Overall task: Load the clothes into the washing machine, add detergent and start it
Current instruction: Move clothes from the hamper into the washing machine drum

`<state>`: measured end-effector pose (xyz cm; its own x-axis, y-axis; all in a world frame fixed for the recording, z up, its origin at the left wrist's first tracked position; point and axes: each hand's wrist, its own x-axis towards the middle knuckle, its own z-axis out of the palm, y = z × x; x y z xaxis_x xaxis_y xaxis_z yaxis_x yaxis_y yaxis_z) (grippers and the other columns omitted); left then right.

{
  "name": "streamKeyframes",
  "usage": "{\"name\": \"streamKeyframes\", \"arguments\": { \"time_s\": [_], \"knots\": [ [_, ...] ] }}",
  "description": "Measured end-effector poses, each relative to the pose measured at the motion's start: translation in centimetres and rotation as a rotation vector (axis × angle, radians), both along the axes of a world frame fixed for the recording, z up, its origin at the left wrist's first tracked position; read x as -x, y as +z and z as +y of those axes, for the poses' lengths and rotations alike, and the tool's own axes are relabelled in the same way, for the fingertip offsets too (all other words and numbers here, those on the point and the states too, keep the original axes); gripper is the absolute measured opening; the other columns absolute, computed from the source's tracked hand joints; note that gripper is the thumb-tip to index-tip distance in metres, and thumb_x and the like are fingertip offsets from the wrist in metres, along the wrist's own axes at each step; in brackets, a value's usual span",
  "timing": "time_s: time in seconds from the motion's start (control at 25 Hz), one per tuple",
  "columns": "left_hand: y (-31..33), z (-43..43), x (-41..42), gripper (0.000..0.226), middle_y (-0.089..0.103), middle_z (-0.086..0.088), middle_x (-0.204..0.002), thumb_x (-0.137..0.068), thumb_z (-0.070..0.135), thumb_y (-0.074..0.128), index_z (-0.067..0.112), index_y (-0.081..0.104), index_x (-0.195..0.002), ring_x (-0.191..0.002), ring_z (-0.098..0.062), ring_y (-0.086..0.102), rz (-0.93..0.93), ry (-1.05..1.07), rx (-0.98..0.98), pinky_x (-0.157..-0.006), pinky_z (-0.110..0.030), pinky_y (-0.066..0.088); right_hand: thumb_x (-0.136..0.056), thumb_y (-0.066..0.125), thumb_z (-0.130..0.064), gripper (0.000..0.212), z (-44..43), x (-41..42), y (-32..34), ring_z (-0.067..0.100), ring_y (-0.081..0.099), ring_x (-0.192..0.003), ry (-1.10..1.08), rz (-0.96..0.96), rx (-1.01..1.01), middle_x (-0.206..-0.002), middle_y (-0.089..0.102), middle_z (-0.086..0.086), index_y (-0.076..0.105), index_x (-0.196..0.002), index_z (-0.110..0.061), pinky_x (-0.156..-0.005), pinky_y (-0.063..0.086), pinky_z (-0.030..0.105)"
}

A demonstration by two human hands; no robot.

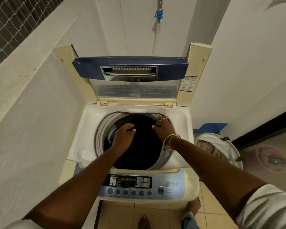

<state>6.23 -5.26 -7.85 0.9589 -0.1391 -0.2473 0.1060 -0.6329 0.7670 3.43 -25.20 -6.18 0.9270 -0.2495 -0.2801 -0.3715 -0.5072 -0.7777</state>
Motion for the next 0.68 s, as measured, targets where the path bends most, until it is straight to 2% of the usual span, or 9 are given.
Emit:
{"name": "streamKeyframes", "arguments": {
  "time_s": [0.08,0.2,0.28,0.4,0.52,0.6,0.68],
  "knots": [
    [1.3,-3.6,0.9,0.021,0.071,0.005,-0.106,-0.098,0.029,0.057,0.021,0.064,-0.116,-0.096,-0.01,0.067,-0.156,-0.034,0.014,-0.076,-0.013,0.044,-0.096,0.06,-0.024,0.024,-1.7,1.0,0.6,0.021,0.066,-0.096,-0.126,-0.089,-0.08,-0.106,0.069,0.004,0.06,-0.118,-0.015,-0.092,0.052,0.033],
    [2.7,-10.0,2.3,0.017,0.068,0.013,-0.095,-0.101,0.038,0.051,0.027,0.061,-0.109,-0.084,-0.001,0.063,-0.293,-0.17,0.051,-0.073,-0.016,0.049,-0.096,0.058,-0.032,0.013,-5.3,3.4,0.8,0.013,0.068,-0.079,-0.348,-0.221,-0.121,-0.087,0.07,-0.003,0.059,-0.107,-0.025,-0.077,0.057,0.032],
    [3.0,-14.8,3.2,0.016,0.066,0.014,-0.092,-0.102,0.038,0.05,0.027,0.06,-0.106,-0.082,0.001,0.062,-0.351,-0.291,0.091,-0.073,-0.016,0.051,-0.096,0.058,-0.037,0.01,-8.4,5.1,0.3,0.011,0.066,-0.072,-0.492,-0.269,-0.11,-0.078,0.069,-0.005,0.058,-0.1,-0.027,-0.069,0.055,0.031],
    [2.4,-22.7,4.6,0.016,0.066,0.011,-0.094,-0.102,0.035,0.049,0.024,0.06,-0.106,-0.085,-0.002,0.062,-0.301,-0.415,0.162,-0.073,-0.017,0.051,-0.096,0.059,-0.03,0.011,-14.3,7.8,-0.9,0.008,0.062,-0.069,-0.622,-0.228,-0.067,-0.077,0.066,-0.006,0.061,-0.1,-0.02,-0.062,0.045,0.024],
    [0.4,-29.5,5.7,0.017,0.066,0.007,-0.092,-0.103,0.033,0.049,0.021,0.062,-0.103,-0.085,-0.006,0.062,-0.19,-0.506,0.159,-0.072,-0.018,0.051,-0.095,0.061,-0.03,0.012,-20.2,10.5,-3.4,0.005,0.058,-0.069,-0.66,-0.153,-0.051,-0.079,0.065,-0.005,0.061,-0.099,-0.018,-0.062,0.039,0.018],
    [-2.5,-33.8,6.3,0.018,0.066,0.003,-0.092,-0.103,0.029,0.049,0.017,0.063,-0.103,-0.085,-0.009,0.063,-0.121,-0.602,0.112,-0.074,-0.022,0.053,-0.094,0.061,-0.03,0.011,-24.3,11.9,-5.6,0.004,0.058,-0.069,-0.641,-0.089,-0.012,-0.078,0.065,-0.004,0.06,-0.097,-0.019,-0.063,0.038,0.018],
    [-6.1,-37.5,6.5,0.02,0.066,0.002,-0.093,-0.102,0.029,0.05,0.015,0.064,-0.103,-0.087,-0.012,0.063,-0.059,-0.66,0.052,-0.079,-0.028,0.055,-0.093,0.061,-0.031,0.014,-27.8,12.9,-8.6,0.014,0.061,-0.077,-0.613,-0.006,0.008,-0.083,0.068,0.001,0.061,-0.097,-0.018,-0.071,0.043,0.025]
  ]
}}
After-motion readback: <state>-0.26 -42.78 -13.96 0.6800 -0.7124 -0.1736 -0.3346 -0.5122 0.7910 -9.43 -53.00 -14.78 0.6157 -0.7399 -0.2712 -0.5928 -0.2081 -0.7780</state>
